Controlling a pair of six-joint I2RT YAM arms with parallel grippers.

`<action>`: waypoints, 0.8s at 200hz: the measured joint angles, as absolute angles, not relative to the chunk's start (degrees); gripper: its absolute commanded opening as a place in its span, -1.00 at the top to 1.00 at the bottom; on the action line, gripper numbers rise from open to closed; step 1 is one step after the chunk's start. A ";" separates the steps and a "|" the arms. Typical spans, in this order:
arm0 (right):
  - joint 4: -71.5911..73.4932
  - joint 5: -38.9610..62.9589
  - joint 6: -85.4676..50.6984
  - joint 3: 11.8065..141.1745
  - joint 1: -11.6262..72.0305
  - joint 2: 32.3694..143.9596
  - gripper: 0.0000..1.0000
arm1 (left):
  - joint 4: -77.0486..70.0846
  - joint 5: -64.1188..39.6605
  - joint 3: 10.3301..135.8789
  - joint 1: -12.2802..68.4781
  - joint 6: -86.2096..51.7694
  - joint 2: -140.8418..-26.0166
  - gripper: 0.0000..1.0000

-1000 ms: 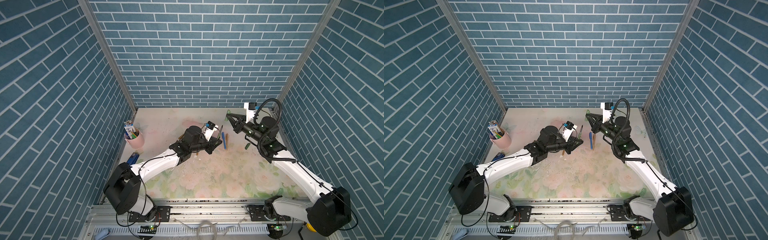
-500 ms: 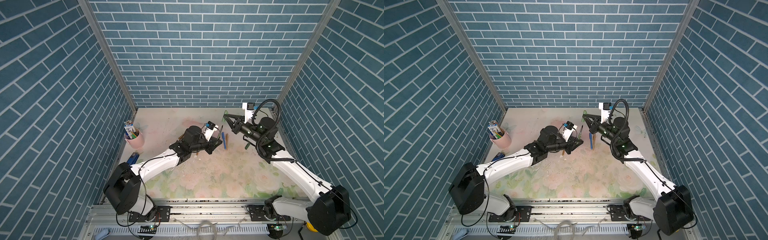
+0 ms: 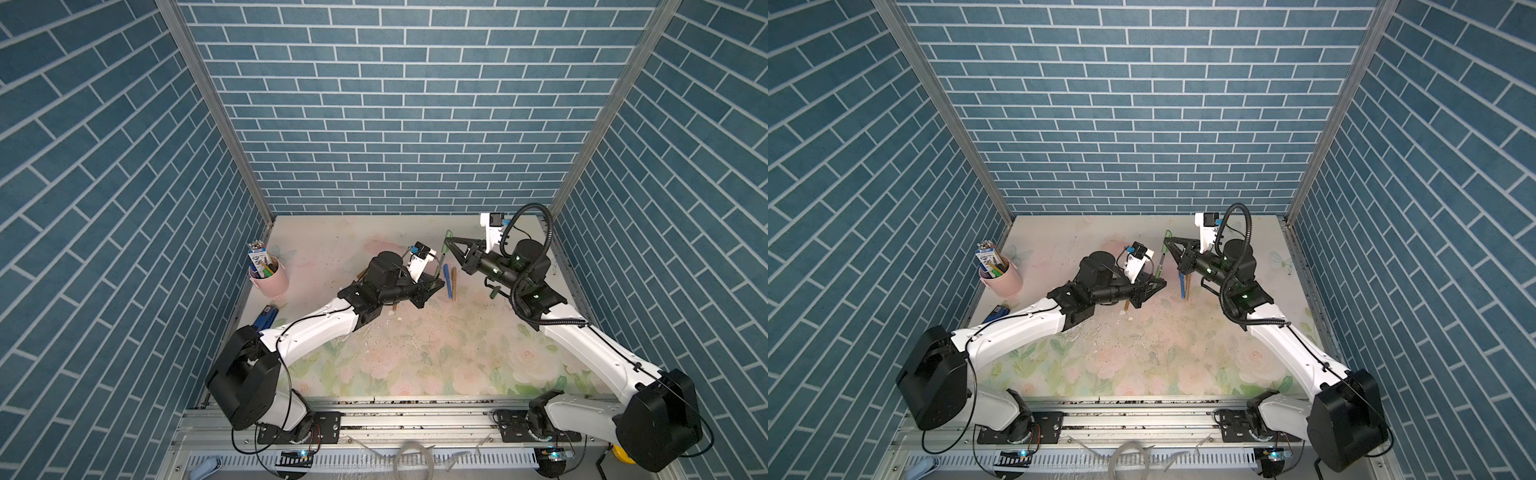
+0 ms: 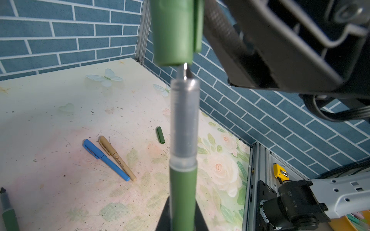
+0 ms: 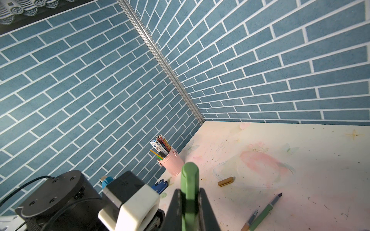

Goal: Insert pens into pen caps
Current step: Put on the pen cap to the pen.

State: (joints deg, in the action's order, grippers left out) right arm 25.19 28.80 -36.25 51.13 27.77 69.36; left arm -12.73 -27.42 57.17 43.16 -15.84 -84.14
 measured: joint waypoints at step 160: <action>33.01 31.35 -41.32 47.72 30.87 70.98 0.80 | -18.65 -26.11 53.08 42.37 -20.67 -81.30 1.00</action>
State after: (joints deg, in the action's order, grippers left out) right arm 33.01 31.35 -41.32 47.72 30.87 70.98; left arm -18.65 -26.11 53.08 42.37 -20.67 -81.30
